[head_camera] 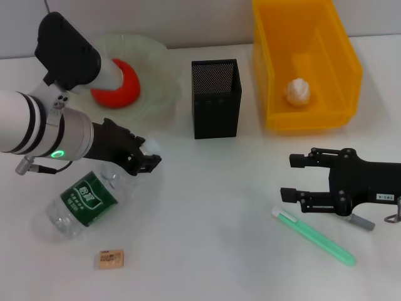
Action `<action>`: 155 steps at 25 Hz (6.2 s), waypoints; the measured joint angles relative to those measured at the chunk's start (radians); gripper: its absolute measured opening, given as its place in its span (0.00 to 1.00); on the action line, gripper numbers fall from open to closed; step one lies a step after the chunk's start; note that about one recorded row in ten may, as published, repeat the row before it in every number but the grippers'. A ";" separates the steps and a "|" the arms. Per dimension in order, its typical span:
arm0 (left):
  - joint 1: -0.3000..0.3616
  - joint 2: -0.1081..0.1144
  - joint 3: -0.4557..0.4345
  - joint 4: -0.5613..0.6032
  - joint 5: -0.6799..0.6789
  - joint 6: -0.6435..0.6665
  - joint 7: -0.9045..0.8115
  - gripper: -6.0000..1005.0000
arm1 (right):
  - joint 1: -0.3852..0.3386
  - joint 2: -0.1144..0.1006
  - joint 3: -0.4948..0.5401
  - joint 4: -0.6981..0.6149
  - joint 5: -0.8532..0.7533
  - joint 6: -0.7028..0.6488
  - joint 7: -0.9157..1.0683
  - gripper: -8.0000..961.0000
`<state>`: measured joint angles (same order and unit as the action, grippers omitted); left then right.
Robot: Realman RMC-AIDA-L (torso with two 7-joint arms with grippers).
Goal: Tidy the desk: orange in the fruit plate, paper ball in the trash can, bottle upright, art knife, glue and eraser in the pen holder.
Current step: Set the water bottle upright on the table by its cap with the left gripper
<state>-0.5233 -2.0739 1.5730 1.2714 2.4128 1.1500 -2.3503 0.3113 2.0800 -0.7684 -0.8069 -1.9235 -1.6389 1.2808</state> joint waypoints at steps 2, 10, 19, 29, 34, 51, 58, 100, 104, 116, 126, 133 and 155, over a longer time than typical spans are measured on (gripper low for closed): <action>0.019 0.000 0.002 0.037 -0.027 0.000 -0.001 0.45 | 0.001 0.000 0.000 0.000 0.000 0.001 0.000 0.77; 0.069 0.001 0.002 0.109 -0.046 -0.004 0.001 0.45 | 0.002 0.000 0.000 0.000 0.000 0.004 0.000 0.77; 0.112 0.002 -0.005 0.196 -0.046 -0.006 0.001 0.45 | 0.005 0.000 0.000 0.003 0.000 0.004 0.000 0.77; 0.130 0.002 -0.003 0.246 -0.048 -0.011 0.001 0.45 | 0.001 0.002 0.003 0.005 0.000 0.014 0.000 0.77; 0.141 0.002 0.000 0.267 -0.048 -0.018 0.001 0.45 | 0.004 0.002 0.012 0.005 0.000 0.015 0.000 0.77; 0.169 0.003 -0.004 0.298 -0.097 -0.043 0.011 0.44 | 0.008 0.002 0.012 0.021 0.000 0.026 0.000 0.77; 0.201 0.003 0.001 0.345 -0.111 -0.060 0.013 0.44 | 0.009 0.002 0.012 0.022 0.000 0.026 0.000 0.77; 0.267 0.005 -0.037 0.377 -0.186 -0.097 0.060 0.44 | 0.027 0.002 0.012 0.027 0.000 0.028 0.000 0.77; 0.278 0.005 -0.050 0.382 -0.187 -0.097 0.060 0.44 | 0.030 0.002 0.012 0.028 0.000 0.028 0.000 0.77; 0.297 0.005 -0.084 0.385 -0.188 -0.097 0.065 0.44 | 0.032 0.003 0.012 0.029 0.000 0.030 0.000 0.77; 0.298 0.006 -0.102 0.380 -0.189 -0.097 0.067 0.44 | 0.032 0.003 0.011 0.029 0.000 0.030 0.000 0.77; 0.306 0.006 -0.116 0.375 -0.188 -0.098 0.067 0.44 | 0.032 0.003 0.009 0.029 0.000 0.030 0.000 0.77; 0.320 0.006 -0.143 0.359 -0.181 -0.121 0.068 0.45 | 0.032 0.003 0.001 0.031 0.000 0.030 0.000 0.77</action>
<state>-0.2030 -2.0676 1.4295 1.6303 2.2318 1.0291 -2.2826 0.3436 2.0831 -0.7670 -0.7761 -1.9236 -1.6092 1.2808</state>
